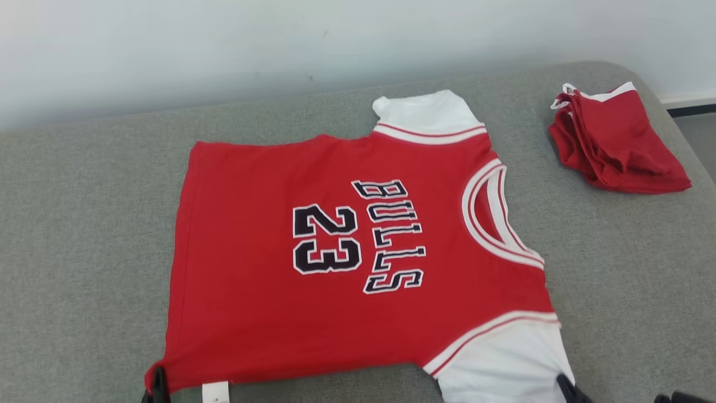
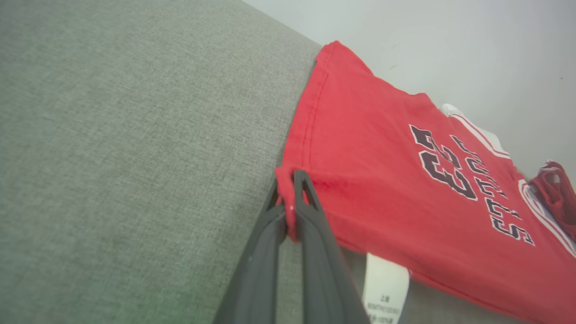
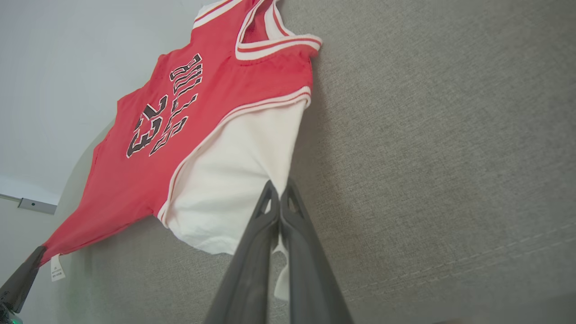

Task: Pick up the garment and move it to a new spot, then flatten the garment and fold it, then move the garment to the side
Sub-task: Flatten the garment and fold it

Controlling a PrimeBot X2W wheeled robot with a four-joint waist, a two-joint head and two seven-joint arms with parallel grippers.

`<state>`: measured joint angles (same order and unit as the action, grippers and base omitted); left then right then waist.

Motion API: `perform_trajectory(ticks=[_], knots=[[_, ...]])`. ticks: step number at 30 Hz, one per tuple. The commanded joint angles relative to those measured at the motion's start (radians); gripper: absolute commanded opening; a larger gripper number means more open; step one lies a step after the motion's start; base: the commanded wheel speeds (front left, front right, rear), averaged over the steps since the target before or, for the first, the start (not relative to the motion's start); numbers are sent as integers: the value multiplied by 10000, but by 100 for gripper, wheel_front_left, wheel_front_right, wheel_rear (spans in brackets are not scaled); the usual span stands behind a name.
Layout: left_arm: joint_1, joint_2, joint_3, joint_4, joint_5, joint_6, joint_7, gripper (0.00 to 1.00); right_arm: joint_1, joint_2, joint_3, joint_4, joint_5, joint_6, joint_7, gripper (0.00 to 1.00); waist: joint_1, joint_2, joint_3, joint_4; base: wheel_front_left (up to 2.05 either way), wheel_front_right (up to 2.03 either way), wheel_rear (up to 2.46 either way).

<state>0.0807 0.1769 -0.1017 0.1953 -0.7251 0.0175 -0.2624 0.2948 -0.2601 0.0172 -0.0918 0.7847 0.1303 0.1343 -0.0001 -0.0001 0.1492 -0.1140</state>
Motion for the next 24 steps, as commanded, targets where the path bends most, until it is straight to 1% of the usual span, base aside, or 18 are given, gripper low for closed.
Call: perform_trajectory(ticks=[1,5,7,13,15,18,22,24], knots=[[213,-71,96,41,164,-52,-30,0,255,184,-120,-101,-114,0,186,0,1,1,-68,23,0,0,0],[483,-262,277,73,335,-175,-31,0,502,648,-358,-476,-96,0,544,0,1,1,-63,16,0,0,0],[523,-316,373,9,436,-205,-31,0,461,777,-422,-634,-128,0,682,0,1,1,-15,38,0,0,0],[-14,-469,374,-246,946,-362,-31,0,-129,1188,-852,-935,212,0,864,0,1,1,103,94,0,0,0],[-247,-514,223,-234,1061,-416,-31,0,-487,1227,-864,-960,255,0,1024,0,1,1,183,66,0,0,0],[-713,-492,61,-130,1274,-416,-23,0,-1184,1180,-975,-684,370,0,1302,0,1,1,268,-2,0,0,0],[-1351,-381,-40,71,1412,-414,89,0,-2351,975,-1256,-81,310,1,1493,0,1,1,376,-67,0,0,0],[-1722,-281,-11,228,1450,-395,158,0,-2957,895,-1198,288,218,1,1556,0,1,1,464,-101,0,0,0]])
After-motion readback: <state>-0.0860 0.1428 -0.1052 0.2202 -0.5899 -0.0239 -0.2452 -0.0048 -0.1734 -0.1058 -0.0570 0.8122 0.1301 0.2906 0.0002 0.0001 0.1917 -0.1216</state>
